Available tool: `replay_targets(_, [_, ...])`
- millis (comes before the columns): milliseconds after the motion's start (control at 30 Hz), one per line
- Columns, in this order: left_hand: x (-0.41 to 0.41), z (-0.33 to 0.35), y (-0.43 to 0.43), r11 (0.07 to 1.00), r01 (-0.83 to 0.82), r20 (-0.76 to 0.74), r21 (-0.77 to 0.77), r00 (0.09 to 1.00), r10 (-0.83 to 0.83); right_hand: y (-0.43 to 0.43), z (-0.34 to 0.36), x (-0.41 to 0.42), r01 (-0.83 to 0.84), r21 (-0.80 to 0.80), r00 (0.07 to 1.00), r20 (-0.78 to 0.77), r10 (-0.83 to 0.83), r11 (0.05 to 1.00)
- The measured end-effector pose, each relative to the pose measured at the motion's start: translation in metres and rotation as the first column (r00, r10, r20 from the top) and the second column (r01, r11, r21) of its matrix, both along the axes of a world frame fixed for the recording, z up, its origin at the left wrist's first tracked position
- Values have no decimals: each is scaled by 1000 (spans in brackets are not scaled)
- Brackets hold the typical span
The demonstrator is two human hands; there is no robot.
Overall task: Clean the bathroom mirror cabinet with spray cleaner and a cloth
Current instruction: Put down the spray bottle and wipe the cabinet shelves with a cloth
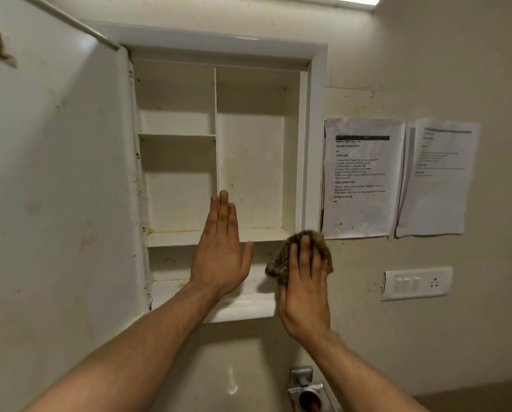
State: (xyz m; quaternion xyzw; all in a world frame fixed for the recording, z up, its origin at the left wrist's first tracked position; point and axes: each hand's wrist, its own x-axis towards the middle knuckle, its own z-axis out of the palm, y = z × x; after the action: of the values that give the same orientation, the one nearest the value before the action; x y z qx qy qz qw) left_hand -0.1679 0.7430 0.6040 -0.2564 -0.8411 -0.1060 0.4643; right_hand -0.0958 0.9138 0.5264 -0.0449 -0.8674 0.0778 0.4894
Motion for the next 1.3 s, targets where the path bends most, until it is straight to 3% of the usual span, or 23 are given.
replay_targets(67, [0,-5,-4,999,-36,-34,-39,999,35,11,-25,1,28,163,996,75,-40,986])
replay_targets(233, [4,-10,-6,985,-132,-41,-112,991,128,21,17,3,116,373,984,84,-158,921])
replay_targets(367, [8,-7,-2,982,-158,-3,-105,987,158,8,-4,13,179,279,973,93,-212,943])
replay_targets(533, [11,-11,-11,986,-123,3,-117,992,124,-6,-66,38,124,259,962,204,-180,958])
replay_targets(733, [13,-12,-5,992,-99,28,-76,994,102,-7,8,12,184,167,975,98,-202,969])
replay_targets(1000, [17,-20,-16,980,-135,23,-144,990,140,-13,-81,39,67,77,970,228,-83,995])
replay_targets(1300, [25,-26,-19,962,-183,45,-204,980,196,-1,-20,25,143,149,978,131,-163,978])
